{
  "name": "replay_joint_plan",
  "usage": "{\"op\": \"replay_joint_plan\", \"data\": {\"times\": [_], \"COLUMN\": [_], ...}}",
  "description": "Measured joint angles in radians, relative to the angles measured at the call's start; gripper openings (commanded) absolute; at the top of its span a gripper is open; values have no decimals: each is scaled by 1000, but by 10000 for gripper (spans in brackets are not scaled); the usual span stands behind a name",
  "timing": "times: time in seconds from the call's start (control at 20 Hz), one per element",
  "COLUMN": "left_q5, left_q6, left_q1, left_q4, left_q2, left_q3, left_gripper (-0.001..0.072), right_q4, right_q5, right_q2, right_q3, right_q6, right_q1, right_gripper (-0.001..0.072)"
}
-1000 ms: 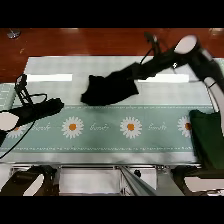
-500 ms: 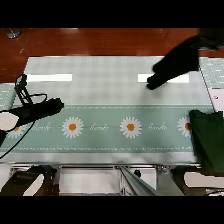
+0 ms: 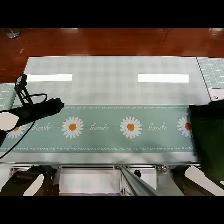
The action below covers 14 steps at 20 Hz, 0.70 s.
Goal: Fold the shirts.
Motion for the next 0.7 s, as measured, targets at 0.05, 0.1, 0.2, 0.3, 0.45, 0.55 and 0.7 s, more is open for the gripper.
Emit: {"op": "replay_joint_plan", "data": {"times": [0.05, 0.1, 0.2, 0.3, 0.45, 0.55, 0.7], "left_q5": [0, 0, 3, 12, 21, 21, 19], "left_q6": [0, 0, 0, 0, 8, 45, 81], "left_q1": [0, 0, 0, 0, 1, 15, 72], "left_q4": [0, 0, 0, 0, 0, 0, 0], "left_q2": [0, 0, 0, 0, 0, -2, -32], "left_q3": [0, 0, 0, 0, 0, 14, 113], "left_gripper": [26, 26, 26, 26, 26, 26, 26], "right_q4": [-40, -72, -119, -181, -196, -116, 89], "right_q5": [2, 6, 7, 8, -19, -56, -143], "right_q2": [48, 93, 168, 215, 212, 157, 13], "right_q3": [-64, -132, -277, -406, -464, -403, -209], "right_q6": [-6, -10, -12, 2, 23, 42, 60], "right_q1": [-56, -105, -169, -203, -226, -222, -116], "right_gripper": [27, 28, 544, 630, 626, 588, 132]}}
